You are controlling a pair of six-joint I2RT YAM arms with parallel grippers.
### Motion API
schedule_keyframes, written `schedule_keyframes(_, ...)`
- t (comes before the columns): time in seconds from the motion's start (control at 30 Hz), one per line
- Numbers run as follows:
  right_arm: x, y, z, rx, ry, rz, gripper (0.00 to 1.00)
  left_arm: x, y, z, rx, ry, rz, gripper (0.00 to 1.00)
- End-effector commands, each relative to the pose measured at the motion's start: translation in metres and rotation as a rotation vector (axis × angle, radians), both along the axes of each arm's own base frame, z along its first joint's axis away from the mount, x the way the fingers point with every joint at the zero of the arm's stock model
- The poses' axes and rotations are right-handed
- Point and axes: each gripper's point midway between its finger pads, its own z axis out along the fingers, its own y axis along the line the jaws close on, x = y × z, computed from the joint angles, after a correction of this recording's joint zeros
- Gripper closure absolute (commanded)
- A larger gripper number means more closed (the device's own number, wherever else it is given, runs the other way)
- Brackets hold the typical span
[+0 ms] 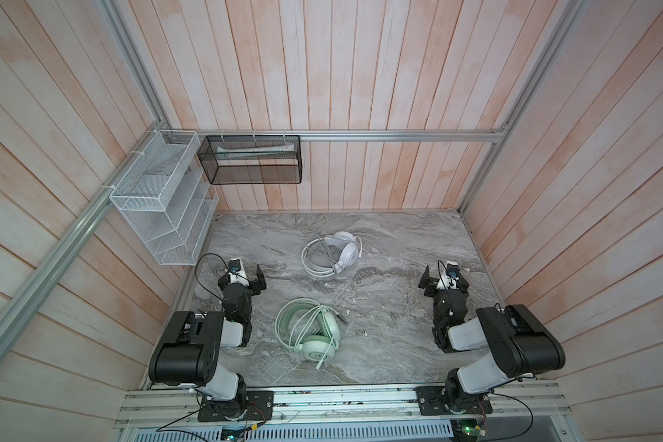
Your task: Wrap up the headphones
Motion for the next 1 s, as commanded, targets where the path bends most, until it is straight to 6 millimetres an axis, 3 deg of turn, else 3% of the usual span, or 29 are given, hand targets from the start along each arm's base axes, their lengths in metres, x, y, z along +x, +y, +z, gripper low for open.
schedule_keyframes(0.0, 0.0004, -0.0008, 0.0071, -0.004, -0.028, -0.012, 0.02, 0.0032, -0.0005, 0.0095, -0.009, -0.034, -0.008, 0.01)
schedule_keyframes(0.97, 0.0075, 0.001, 0.0041, 0.014, -0.006, 0.024, 0.02, 0.0035, -0.0004, 0.0098, -0.008, -0.034, -0.008, 0.02)
